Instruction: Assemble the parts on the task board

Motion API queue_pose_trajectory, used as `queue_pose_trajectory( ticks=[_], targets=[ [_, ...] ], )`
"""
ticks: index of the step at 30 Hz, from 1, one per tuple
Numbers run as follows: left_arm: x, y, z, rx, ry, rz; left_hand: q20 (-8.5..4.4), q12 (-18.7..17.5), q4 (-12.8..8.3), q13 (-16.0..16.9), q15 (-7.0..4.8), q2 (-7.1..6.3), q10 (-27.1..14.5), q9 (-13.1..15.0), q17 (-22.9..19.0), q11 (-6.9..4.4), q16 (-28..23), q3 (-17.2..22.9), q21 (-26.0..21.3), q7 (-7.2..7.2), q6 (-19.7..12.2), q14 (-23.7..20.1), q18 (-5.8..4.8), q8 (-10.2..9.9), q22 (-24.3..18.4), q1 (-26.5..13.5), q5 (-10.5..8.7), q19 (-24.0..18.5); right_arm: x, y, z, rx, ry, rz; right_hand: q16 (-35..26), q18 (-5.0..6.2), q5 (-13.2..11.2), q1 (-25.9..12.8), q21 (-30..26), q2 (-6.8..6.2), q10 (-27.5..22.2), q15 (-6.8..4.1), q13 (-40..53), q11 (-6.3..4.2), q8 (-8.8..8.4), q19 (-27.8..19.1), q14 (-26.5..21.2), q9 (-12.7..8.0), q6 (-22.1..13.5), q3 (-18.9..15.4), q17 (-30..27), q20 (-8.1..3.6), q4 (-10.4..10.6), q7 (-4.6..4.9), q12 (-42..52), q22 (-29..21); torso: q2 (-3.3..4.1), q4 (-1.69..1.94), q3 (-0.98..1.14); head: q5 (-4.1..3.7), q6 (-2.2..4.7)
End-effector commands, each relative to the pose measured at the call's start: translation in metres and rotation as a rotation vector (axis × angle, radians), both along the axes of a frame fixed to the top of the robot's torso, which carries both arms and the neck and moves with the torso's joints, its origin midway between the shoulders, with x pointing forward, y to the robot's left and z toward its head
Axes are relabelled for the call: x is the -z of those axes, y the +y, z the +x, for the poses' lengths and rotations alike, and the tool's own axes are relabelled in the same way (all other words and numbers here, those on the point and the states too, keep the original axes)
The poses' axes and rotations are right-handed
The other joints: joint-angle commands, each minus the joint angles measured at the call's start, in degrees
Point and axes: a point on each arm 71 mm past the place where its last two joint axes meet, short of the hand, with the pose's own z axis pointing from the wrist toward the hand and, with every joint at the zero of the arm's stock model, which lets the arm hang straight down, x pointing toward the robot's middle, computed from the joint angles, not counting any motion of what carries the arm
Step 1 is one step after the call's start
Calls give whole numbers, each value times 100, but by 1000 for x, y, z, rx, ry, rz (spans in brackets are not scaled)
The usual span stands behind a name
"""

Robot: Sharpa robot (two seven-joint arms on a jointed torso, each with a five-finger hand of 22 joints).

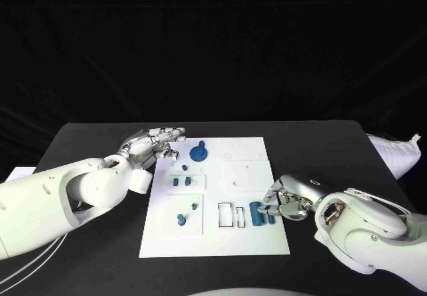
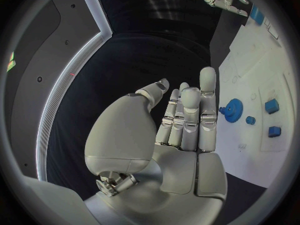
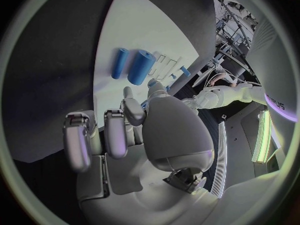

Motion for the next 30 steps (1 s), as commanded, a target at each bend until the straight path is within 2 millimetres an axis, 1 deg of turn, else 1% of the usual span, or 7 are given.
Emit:
queue_pose_trajectory(
  ticks=[1, 6, 15, 21, 23, 27, 30],
  targets=[
    [-1, -2, -1, 19, -8, -11, 11, 25, 5, 8, 8, 40, -50, -5, -5, -7, -16, -26, -35, 15, -36, -34, 91, 35, -5, 0, 18, -28, 4, 2, -1, -16, 3, -79, 23, -36, -55, -57, 31, 3, 47, 28, 40, -8, 36, 376, 359, 25, 22, -55, 190, -14, -1, -20, 25, 1223, 2, -5, -1, -7, -16],
    [-1, -2, -1, 19, -8, -11, 11, 31, 7, 9, 9, 43, -53, -4, -10, -6, -16, -30, -35, 15, -36, -37, 90, 40, -6, -3, 18, -28, 6, 7, -1, -28, 5, -94, 23, -36, -80, -73, 31, 3, 46, 24, 69, -13, 60, 376, 358, 53, 32, -99, 192, -17, 1, -28, 30, 1224, 4, 0, 2, 7, -24],
    [-1, -3, -1, 22, -6, -12, 11, 33, 7, 9, 9, 44, -54, -4, -9, -6, -14, -32, -39, 15, -36, -36, 91, 41, -8, -4, 18, -29, 11, 15, 1, -38, 10, -109, 22, -35, -98, -137, 29, 23, 50, 18, 120, -21, 90, 375, 356, 94, 35, -170, 191, -22, 9, -38, 42, 1222, 5, -1, -3, 27, -25],
    [-1, -3, -1, 25, -7, -11, 12, 36, 8, 9, 10, 45, -55, -4, -8, -6, -12, -34, -46, 15, -36, -36, 92, 43, -12, -6, 17, -30, 21, 21, 2, -35, 32, -107, 21, -35, -100, -145, 29, 31, 52, 17, 132, -23, 98, 375, 356, 104, 39, -180, 190, -23, 7, -41, 47, 1222, 3, 13, -9, 14, -18],
    [-1, -3, -1, 25, -8, -10, 12, 36, 8, 9, 10, 45, -55, -4, -8, -6, -12, -34, -46, 15, -36, -36, 92, 43, -12, -6, 17, -30, 24, 23, 2, -32, 40, -106, 19, -35, -100, -157, 30, 51, 53, 14, 143, -26, 110, 376, 355, 117, 47, -191, 187, -24, 8, -46, 48, 1224, 4, 3, -4, 37, -27],
    [-1, -3, -1, 25, -8, -10, 12, 36, 8, 9, 10, 45, -55, -4, -8, -6, -12, -34, -46, 15, -36, -36, 92, 43, -12, -6, 17, -30, 28, 24, 3, -26, 52, -105, 24, -35, -84, -180, 30, 103, 62, 7, 179, -37, 144, 376, 356, 152, 73, -214, 197, -30, 6, -59, 57, 1224, 8, 8, -6, 50, -34],
    [-1, -3, -1, 25, -7, -9, 12, 36, 8, 9, 10, 45, -55, -4, -8, -6, -12, -34, -46, 15, -36, -36, 92, 43, -12, -6, 17, -30, 30, 25, 3, -22, 59, -106, 26, -36, -55, -174, 31, 148, 69, -3, 207, -49, 179, 378, 357, 188, 103, -228, 201, -38, 2, -75, 62, 1227, 4, 1, -6, 60, -40]
  ],
)
